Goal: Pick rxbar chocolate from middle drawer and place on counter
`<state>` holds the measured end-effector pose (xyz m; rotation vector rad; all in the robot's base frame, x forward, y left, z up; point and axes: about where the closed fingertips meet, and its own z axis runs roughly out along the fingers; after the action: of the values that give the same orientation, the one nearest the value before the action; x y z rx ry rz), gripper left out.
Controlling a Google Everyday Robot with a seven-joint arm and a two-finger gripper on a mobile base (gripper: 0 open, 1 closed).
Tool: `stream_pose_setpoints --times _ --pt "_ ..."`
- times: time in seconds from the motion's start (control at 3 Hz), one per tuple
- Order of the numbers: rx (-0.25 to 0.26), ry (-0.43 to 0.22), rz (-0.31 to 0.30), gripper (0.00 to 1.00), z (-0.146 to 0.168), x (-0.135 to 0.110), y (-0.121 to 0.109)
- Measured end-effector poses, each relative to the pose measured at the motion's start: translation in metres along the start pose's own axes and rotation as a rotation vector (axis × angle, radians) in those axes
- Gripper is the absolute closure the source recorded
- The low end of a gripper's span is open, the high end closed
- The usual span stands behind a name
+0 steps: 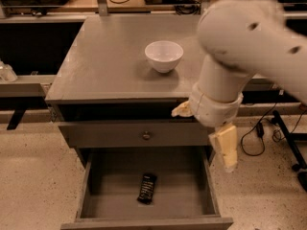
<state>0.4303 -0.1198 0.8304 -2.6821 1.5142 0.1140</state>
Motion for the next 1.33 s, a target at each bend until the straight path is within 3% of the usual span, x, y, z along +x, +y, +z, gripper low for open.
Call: stream_pose_setpoints --times 0.33,1.0,1.33 --pt "-0.046 0.026 -0.174 0.00 0.077 0.002 -0.009" --pt "-0.034 0.030 -0.202 0.00 0.083 0.003 -0.011" --pt "-0.046 0.028 -0.308 0.00 0.117 -0.002 -0.020"
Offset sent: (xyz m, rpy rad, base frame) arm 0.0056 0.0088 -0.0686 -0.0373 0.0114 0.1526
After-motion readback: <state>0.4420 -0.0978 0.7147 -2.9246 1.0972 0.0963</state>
